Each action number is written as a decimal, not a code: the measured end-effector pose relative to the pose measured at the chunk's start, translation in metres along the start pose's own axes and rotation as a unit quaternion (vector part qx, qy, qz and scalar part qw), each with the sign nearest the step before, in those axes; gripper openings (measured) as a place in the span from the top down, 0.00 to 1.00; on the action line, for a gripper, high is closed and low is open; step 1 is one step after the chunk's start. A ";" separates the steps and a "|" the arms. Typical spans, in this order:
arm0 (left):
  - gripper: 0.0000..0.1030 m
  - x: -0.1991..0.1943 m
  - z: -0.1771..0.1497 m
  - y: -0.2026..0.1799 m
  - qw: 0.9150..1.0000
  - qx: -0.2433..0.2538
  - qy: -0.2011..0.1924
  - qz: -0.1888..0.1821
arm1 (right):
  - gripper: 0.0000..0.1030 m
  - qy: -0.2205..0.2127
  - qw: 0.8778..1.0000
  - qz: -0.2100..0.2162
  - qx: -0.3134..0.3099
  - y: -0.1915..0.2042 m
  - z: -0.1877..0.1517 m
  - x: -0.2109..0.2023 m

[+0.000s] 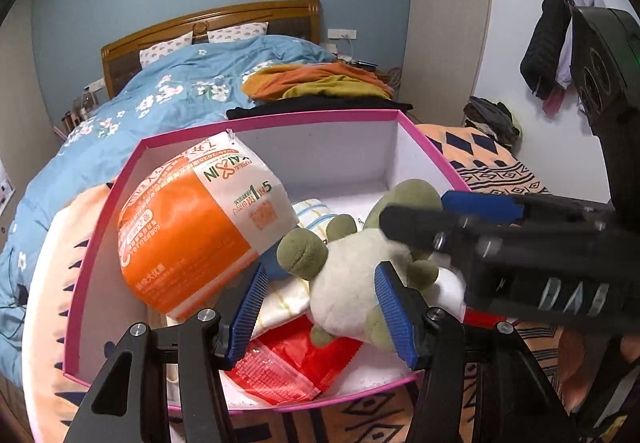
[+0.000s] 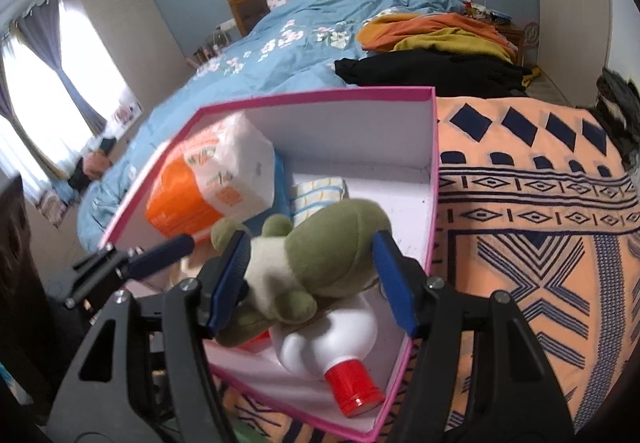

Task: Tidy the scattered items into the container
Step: 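Open the right gripper to drop the frog into the box, then move the right gripper back to the black cloth item on the bed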

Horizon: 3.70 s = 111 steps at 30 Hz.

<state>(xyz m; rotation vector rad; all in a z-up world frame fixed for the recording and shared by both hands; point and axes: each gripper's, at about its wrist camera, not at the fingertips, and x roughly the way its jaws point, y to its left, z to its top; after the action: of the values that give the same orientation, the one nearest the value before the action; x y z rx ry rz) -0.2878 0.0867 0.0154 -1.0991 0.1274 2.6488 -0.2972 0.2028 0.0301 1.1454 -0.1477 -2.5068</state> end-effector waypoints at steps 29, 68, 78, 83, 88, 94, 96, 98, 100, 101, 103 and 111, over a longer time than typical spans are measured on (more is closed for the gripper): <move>0.20 -0.068 -0.032 0.021 0.997 -0.023 -0.076 0.013 | 0.36 -0.038 0.999 0.027 -0.016 0.010 -0.027 -0.032; 0.00 -0.169 -0.134 0.044 0.981 -0.113 -0.113 0.111 | 0.02 -0.094 0.993 0.030 -0.070 0.060 -0.126 -0.097; 0.00 -0.185 -0.175 0.048 0.984 -0.104 -0.089 0.117 | 0.02 -0.062 0.990 0.084 -0.098 0.084 -0.159 -0.100; 0.00 -0.189 -0.192 0.047 0.987 -0.100 -0.076 0.104 | 0.02 -0.037 0.987 0.117 -0.104 0.095 -0.176 -0.097; 0.00 -0.192 -0.207 0.043 0.990 -0.092 -0.064 0.086 | 0.02 -0.014 0.982 0.148 -0.113 0.108 -0.187 -0.090; 0.00 -0.196 -0.218 0.040 0.992 -0.088 -0.064 0.058 | 0.02 0.013 0.977 0.179 -0.114 0.117 -0.192 -0.077; 0.00 -0.197 -0.220 0.039 0.993 -0.087 -0.066 0.043 | 0.02 0.020 0.976 0.185 -0.112 0.118 -0.192 -0.073; 0.00 -0.197 -0.222 0.036 0.994 -0.084 -0.067 0.029 | 0.02 0.028 0.975 0.193 -0.111 0.121 -0.192 -0.069; 0.00 -0.197 -0.224 0.033 0.994 -0.078 -0.068 0.022 | 0.03 0.033 0.974 0.195 -0.112 0.124 -0.192 -0.066; 0.00 -0.196 -0.224 0.034 0.994 -0.080 -0.067 0.021 | 0.03 0.035 0.974 0.196 -0.112 0.125 -0.192 -0.065; 0.00 -0.195 -0.225 0.038 0.994 -0.089 -0.063 0.009 | 0.03 0.042 0.973 0.201 -0.108 0.126 -0.192 -0.062; 0.00 -0.191 -0.232 0.043 0.992 -0.104 -0.058 -0.048 | 0.03 0.059 0.970 0.219 -0.086 0.121 -0.190 -0.052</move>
<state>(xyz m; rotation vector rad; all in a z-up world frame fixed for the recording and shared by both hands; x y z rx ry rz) -0.0126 -0.0375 -0.0153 -0.9804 -0.2241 2.6760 -0.0889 0.1230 -0.0286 1.0539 -0.1315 -2.0193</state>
